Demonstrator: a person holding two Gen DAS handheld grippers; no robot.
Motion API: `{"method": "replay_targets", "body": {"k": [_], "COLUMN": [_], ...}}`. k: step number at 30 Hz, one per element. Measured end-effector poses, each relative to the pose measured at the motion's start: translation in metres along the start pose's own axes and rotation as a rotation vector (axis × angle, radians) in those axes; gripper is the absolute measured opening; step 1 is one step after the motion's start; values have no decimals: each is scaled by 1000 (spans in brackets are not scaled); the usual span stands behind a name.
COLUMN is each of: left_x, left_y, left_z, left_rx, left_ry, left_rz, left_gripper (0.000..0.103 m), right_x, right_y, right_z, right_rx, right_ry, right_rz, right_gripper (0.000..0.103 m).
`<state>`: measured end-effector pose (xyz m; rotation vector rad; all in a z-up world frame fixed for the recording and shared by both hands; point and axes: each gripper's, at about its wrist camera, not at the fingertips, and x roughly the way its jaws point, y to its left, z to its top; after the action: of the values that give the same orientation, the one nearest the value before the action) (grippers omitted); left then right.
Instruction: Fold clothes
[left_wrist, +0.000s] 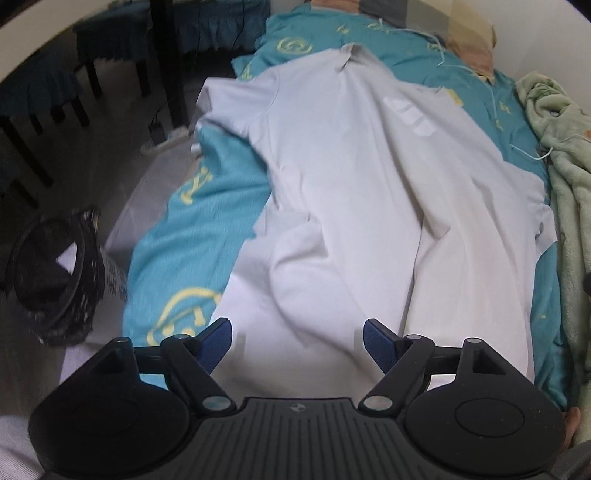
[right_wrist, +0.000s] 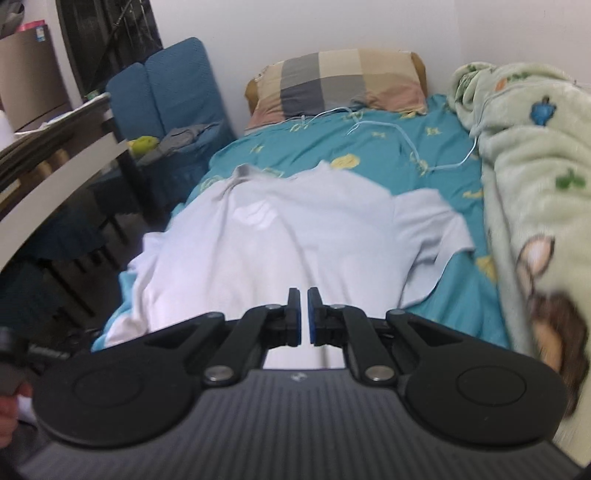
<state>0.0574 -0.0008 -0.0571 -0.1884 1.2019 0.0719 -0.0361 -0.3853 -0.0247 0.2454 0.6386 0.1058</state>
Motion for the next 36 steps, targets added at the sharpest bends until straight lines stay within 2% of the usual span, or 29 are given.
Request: {"method": "replay_targets", "body": {"k": [4, 9, 11, 12, 13, 14, 15, 17, 19, 20, 27, 31, 36], "left_x": [21, 45, 52, 55, 56, 56, 55, 51, 45, 39, -19, -42, -37], "left_y": [-2, -14, -20, -23, -26, -29, -32, -38, -39, -38, -26, -8, 22], "left_z": [2, 5, 4, 4, 4, 4, 4, 5, 6, 7, 15, 16, 8], "left_rx": [-72, -134, -136, -137, -135, -133, -121, -101, -105, -111, -90, -75, -78], "left_ry": [68, 139, 159, 169, 167, 163, 157, 148, 153, 156, 142, 129, 141], "left_rz": [8, 12, 19, 23, 34, 47, 56, 62, 49, 37, -7, 24, 78], "left_gripper": [82, 80, 74, 71, 68, 66, 62, 41, 6, 2, 2, 2, 1], "right_x": [-4, 15, 17, 17, 16, 17, 17, 19, 22, 22, 23, 21, 23], "right_y": [-10, -29, -31, -32, -34, -35, -37, -40, -43, -44, -47, -53, -60], "right_z": [1, 2, 1, 1, 0, 0, 0, 0, 0, 0, 1, 1, 1], "right_rx": [61, 113, 127, 134, 140, 147, 154, 167, 179, 186, 216, 248, 290], "right_ry": [-14, 43, 42, 36, 30, 25, 25, 29, 36, 38, 38, 34, 39], "right_rz": [10, -21, -21, -20, -16, -11, -8, -6, -4, -3, 26, 38, 47], "right_gripper": [8, 11, 25, 41, 51, 52, 52, 52, 52, 52, 52, 52, 52]}}
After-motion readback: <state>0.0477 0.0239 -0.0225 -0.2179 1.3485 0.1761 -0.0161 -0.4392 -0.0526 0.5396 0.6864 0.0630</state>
